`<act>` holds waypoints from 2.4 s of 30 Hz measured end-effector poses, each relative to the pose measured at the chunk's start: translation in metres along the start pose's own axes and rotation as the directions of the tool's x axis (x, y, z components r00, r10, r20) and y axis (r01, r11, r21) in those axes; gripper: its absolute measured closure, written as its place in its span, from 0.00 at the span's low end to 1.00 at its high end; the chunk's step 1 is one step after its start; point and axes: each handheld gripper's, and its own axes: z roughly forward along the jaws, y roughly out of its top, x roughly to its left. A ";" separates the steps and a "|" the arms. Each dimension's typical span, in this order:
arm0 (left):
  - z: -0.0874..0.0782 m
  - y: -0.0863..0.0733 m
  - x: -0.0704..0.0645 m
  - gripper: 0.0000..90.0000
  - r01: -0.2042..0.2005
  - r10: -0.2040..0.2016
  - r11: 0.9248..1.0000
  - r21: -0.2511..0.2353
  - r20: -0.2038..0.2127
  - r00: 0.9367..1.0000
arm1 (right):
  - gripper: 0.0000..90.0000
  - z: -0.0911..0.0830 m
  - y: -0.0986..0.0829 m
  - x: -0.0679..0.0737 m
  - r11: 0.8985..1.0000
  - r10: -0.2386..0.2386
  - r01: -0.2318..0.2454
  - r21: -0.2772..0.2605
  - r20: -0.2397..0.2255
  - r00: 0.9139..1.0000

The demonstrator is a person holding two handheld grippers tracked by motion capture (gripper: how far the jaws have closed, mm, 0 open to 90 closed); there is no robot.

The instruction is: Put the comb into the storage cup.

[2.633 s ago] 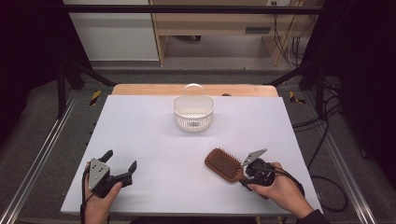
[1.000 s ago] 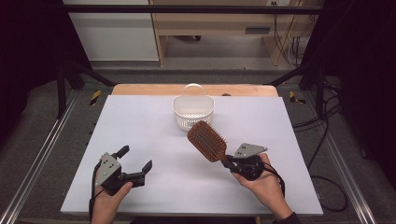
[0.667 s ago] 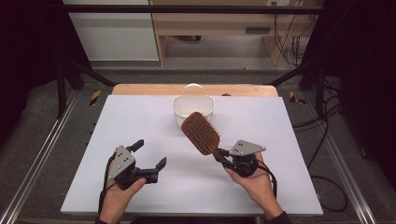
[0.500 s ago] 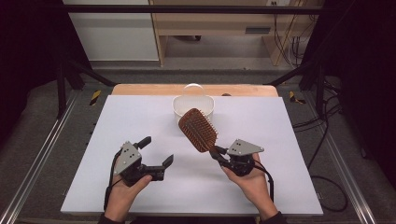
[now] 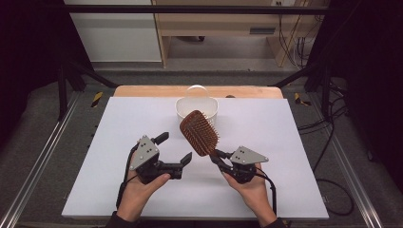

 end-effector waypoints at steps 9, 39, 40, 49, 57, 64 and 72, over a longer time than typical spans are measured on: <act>-0.001 0.000 -0.009 0.02 0.050 -0.050 0.998 -0.025 -0.001 0.999 | 0.81 -0.002 0.001 0.006 0.999 -0.019 0.019 -0.047 0.003 1.000; 0.024 0.024 -0.001 0.05 0.189 -0.188 0.980 -0.067 0.017 0.982 | 0.81 0.000 0.003 0.017 0.996 -0.041 0.039 -0.086 -0.016 0.999; 0.025 0.024 -0.001 0.05 0.187 -0.186 0.980 -0.065 0.019 0.982 | 0.81 0.000 0.003 0.017 0.995 -0.042 0.041 -0.087 -0.015 0.999; 0.027 0.024 0.001 0.16 0.203 -0.203 0.977 -0.059 -0.005 0.979 | 0.81 0.001 0.005 0.020 0.995 -0.058 0.057 -0.088 -0.008 0.998; 0.027 0.025 0.007 0.29 0.307 -0.307 0.949 -0.076 0.021 0.952 | 0.81 0.001 0.002 0.021 0.994 -0.062 0.062 -0.088 -0.005 0.998; 0.030 0.023 0.005 0.38 0.324 -0.323 0.942 -0.089 0.024 0.946 | 0.81 0.003 0.003 0.024 0.994 -0.070 0.069 -0.090 -0.010 0.998; 0.025 0.020 0.009 0.47 0.373 -0.371 0.921 -0.110 0.038 0.928 | 0.81 0.005 0.004 0.027 0.993 -0.073 0.071 -0.092 -0.015 0.997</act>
